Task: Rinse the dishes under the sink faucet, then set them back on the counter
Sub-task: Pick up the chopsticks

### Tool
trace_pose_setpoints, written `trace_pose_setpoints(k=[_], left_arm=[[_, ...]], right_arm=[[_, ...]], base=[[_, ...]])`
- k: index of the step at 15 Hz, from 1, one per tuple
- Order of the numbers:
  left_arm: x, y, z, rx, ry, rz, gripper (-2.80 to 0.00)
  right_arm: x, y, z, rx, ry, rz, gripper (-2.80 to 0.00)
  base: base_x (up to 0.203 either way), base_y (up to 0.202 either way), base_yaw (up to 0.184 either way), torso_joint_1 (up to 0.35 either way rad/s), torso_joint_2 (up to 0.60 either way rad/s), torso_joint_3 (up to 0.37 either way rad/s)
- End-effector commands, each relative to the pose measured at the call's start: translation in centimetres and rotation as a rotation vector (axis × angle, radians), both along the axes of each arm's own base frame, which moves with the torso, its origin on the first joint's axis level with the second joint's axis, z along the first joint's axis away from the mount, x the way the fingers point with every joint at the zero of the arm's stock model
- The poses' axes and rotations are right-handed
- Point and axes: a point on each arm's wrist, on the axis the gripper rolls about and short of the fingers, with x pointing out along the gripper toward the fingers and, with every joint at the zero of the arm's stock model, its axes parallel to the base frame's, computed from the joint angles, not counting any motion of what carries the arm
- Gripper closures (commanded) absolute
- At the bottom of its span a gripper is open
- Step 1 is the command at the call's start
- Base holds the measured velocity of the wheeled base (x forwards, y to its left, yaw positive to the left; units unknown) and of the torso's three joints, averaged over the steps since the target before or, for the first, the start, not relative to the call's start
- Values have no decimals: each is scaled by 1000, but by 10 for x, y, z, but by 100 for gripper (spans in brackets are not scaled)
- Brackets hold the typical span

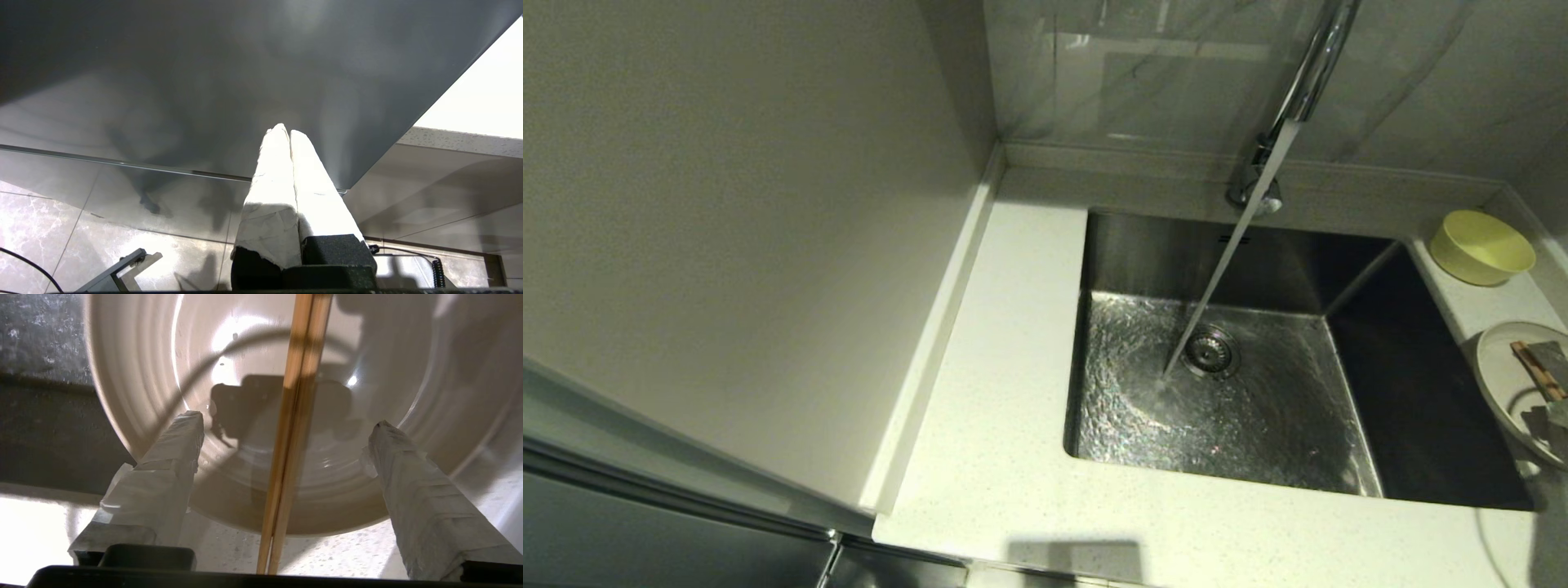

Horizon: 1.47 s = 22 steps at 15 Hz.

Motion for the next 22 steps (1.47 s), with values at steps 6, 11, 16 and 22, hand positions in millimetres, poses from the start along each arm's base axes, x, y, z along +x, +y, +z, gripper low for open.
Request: trace_pose_setpoints(k=[6,11,16,22], left_arm=[[0,0,0,-1,-2,1,0],[0,0,0,-1,-2,1,0],[0,0,0,-1,-2,1,0],[0,0,0,-1,-2,1,0]], right_arm=[[11,-5,-23,55,63,12,-280],[23,-2,-20,23,72,27,0],[25,-1,-16,16,63,27,0],[19,4,7,14,19,-10,0]], base=[[0,0,0,0,0,0],[0,0,0,0,0,0],[0,0,0,0,0,0],[0,0,0,0,0,0]])
